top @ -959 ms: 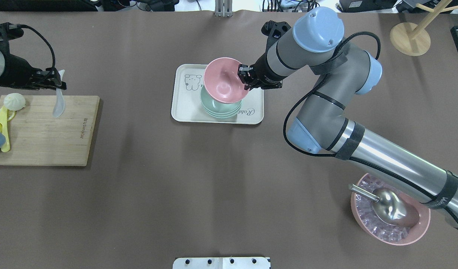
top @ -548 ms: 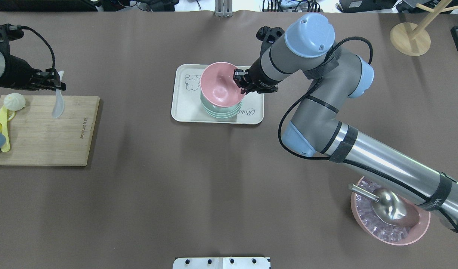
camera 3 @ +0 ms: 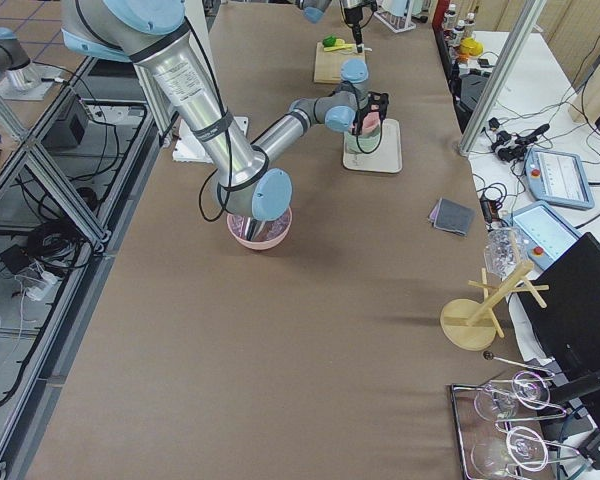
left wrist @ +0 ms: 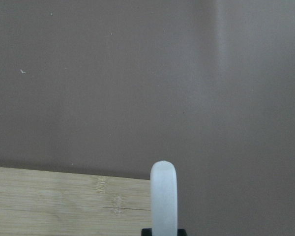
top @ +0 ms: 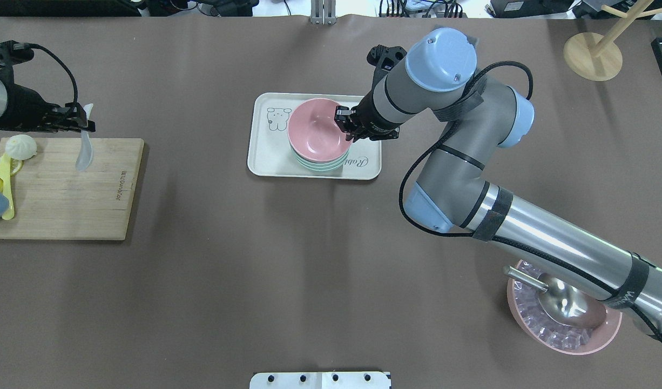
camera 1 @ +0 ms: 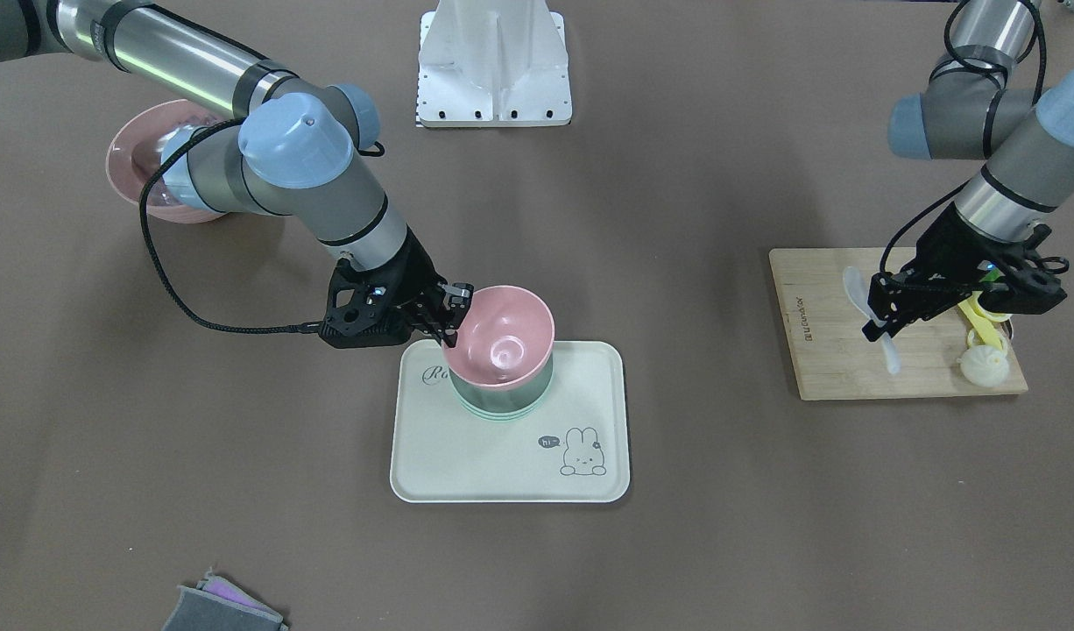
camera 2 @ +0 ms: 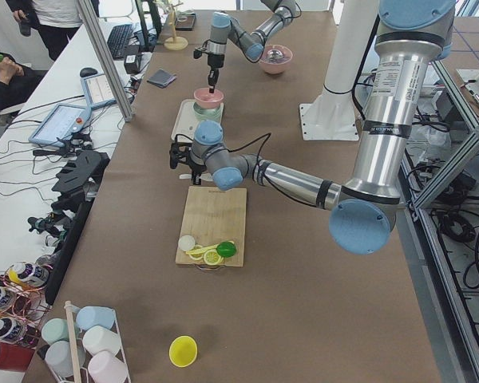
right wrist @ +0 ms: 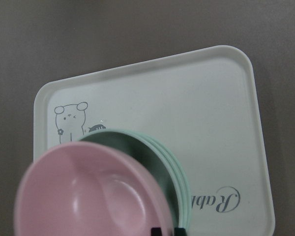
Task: Stack pink bowl on green and place spoon
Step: 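Lower the pink bowl into the green bowl and open the right gripper, then carry white spoon with left gripper to pink bowl while right arm withdraws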
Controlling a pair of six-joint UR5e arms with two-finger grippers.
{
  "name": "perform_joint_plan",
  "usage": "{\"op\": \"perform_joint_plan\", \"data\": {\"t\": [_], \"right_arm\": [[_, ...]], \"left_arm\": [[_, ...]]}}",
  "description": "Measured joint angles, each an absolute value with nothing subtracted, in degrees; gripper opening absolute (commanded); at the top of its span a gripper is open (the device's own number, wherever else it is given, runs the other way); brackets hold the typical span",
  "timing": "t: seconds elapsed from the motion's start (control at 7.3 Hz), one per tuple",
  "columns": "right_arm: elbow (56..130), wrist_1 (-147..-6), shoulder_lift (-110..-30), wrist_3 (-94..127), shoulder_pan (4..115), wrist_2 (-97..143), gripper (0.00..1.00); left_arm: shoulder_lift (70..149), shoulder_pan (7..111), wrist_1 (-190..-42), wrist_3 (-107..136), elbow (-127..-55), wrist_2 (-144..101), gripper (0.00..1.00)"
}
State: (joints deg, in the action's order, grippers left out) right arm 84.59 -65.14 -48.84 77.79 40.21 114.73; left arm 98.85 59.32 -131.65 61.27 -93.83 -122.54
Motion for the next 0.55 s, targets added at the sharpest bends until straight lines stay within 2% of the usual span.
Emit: {"op": "perform_joint_plan", "data": {"t": [0.55], "right_arm": [[85.0, -65.3, -49.0, 78.9, 41.0, 114.5, 1.0]], "left_arm": [[101.1, 59.2, -131.4, 66.2, -94.9, -124.2, 0.0]]}}
